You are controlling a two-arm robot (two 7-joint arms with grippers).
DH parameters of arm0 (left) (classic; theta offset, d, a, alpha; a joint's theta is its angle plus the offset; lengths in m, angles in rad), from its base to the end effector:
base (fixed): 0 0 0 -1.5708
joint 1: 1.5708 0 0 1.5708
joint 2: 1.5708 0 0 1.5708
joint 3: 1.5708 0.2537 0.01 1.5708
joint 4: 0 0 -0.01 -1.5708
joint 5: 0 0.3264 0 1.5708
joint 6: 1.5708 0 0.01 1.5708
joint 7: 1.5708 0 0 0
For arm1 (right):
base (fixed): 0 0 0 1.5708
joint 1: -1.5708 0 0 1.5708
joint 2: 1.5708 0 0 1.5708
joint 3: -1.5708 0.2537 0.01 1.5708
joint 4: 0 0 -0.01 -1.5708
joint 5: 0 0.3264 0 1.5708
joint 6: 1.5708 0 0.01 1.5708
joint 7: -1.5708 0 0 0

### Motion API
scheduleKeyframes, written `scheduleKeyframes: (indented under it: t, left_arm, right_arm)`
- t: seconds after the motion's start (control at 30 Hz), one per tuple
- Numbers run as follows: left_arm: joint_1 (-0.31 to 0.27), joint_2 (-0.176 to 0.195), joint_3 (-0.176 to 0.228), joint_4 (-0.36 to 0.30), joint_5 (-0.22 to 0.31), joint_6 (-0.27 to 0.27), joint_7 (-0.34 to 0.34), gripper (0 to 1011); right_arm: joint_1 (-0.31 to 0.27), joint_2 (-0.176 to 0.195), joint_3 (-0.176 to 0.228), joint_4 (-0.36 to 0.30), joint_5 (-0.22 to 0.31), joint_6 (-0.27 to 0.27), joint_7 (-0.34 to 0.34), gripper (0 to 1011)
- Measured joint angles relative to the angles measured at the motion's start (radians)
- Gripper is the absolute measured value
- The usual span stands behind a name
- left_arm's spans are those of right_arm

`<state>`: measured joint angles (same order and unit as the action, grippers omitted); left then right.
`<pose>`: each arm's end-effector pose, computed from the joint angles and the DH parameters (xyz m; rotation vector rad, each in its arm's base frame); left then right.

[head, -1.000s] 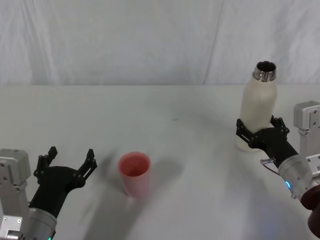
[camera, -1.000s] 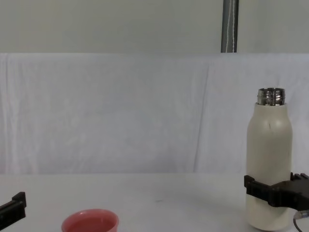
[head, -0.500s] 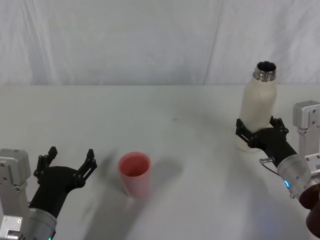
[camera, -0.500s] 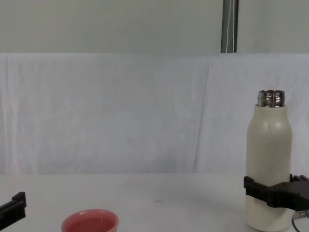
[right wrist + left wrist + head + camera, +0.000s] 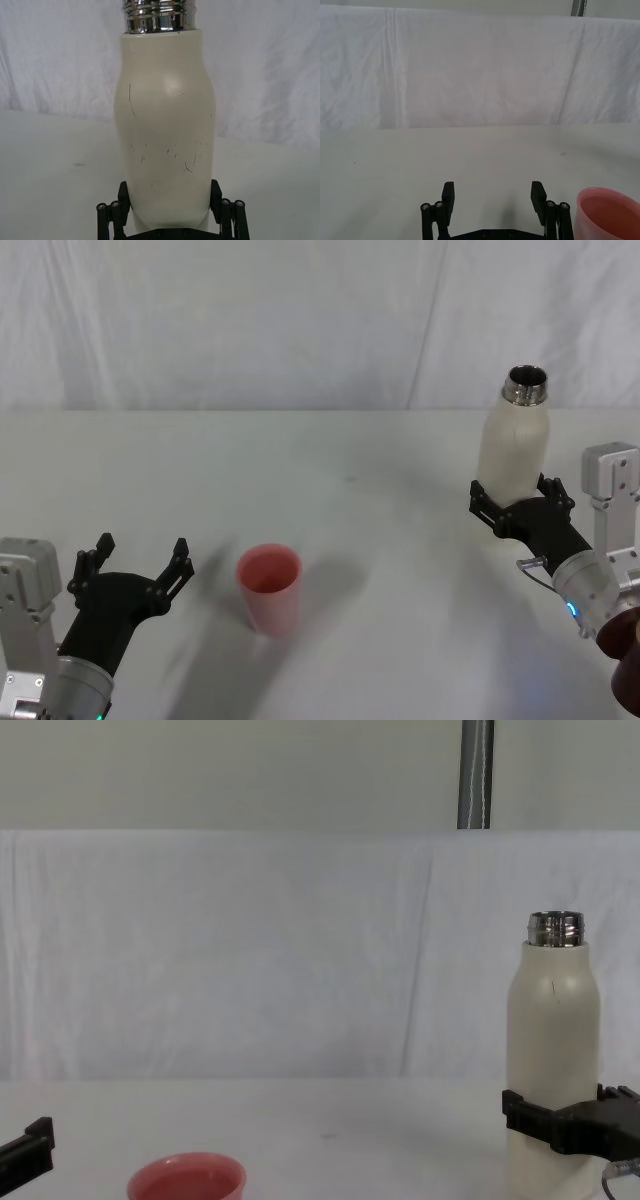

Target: Grasp the thermos with one hand and pour water into the cup lid.

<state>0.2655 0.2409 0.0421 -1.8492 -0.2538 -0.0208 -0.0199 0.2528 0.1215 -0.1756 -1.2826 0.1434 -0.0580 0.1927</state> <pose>0.2797 0.0270 -0.2513 -0.0380 0.0141 1.4461 0.4052 0.0137 -0.2699 -0.0121 -0.0132 -1.2447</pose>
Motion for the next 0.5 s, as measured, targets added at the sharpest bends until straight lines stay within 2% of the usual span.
scheduleKeyframes:
  t: [0.5]
  left_arm:
    - [0.000, 0.000, 0.000, 0.000, 0.000, 0.000, 0.000, 1001]
  right_arm:
    - [0.001, -0.001, 0.000, 0.002, 0.000, 0.000, 0.002, 961]
